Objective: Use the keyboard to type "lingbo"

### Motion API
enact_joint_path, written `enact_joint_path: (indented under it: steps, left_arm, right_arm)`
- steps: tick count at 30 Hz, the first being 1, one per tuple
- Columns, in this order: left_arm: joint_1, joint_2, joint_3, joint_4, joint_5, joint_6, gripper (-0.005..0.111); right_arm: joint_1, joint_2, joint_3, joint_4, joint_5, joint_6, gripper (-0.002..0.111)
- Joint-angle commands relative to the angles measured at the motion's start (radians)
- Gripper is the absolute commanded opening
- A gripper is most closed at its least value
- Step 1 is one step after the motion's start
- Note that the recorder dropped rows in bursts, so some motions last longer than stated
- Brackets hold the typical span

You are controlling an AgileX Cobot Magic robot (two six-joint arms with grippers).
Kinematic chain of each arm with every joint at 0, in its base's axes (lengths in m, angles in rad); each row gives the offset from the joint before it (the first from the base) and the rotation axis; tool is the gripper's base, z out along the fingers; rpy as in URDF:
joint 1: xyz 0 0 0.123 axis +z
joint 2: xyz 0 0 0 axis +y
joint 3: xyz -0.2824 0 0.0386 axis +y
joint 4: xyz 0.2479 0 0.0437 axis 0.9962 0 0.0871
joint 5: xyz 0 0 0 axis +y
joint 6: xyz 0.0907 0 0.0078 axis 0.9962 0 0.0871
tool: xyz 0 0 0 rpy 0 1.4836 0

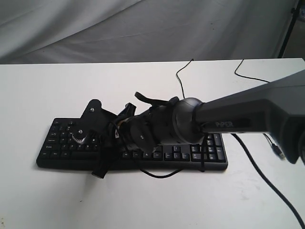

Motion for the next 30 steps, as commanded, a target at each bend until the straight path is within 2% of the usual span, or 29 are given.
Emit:
enact_joint_path:
  steps: [1,12,16,30]
  left_arm:
    - [-0.004,0.003,0.005,-0.001,-0.004,-0.003,0.001]
    - [-0.004,0.003,0.005,-0.001,-0.004,-0.003,0.001]
    - [-0.004,0.003,0.005,-0.001,-0.004,-0.003,0.001]
    - [-0.004,0.003,0.005,-0.001,-0.004,-0.003,0.001]
  right_arm:
    - [0.003,0.018,-0.001,0.022,-0.007,-0.002,0.0]
    - [0.003,-0.031,-0.001,0.019,0.006,-0.01,0.0]
    - [0.003,-0.037,-0.056,0.019,0.059,-0.01,0.0]
    - [0.012,0.04,-0.157,0.003,0.044,-0.004,0.0]
